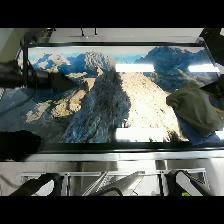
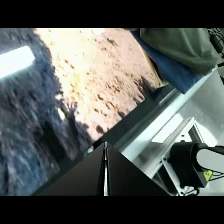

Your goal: Fold the shirts.

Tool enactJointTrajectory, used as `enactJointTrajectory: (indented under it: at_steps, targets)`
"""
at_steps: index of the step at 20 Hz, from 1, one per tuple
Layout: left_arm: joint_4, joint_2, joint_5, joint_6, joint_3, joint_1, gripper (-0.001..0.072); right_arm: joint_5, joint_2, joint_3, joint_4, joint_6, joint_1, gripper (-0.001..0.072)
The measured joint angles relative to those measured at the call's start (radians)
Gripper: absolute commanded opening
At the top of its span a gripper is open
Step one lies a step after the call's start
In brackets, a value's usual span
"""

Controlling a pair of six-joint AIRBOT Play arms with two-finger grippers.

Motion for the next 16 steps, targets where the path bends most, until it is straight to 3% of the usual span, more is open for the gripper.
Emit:
enactJointTrajectory:
  at_steps: [7,16]
  targets:
    - [0.005,0.279,0.09,0.042,-0.479,0.0,0.0017,-0.133,0.01,-0.2,-0.06,-0.035,0.224,0.0019]
    - [0.002,0.341,0.115,0.048,-0.586,0.0,0.0017,-0.156,0.013,-0.227,-0.078,-0.042,0.258,0.0019]
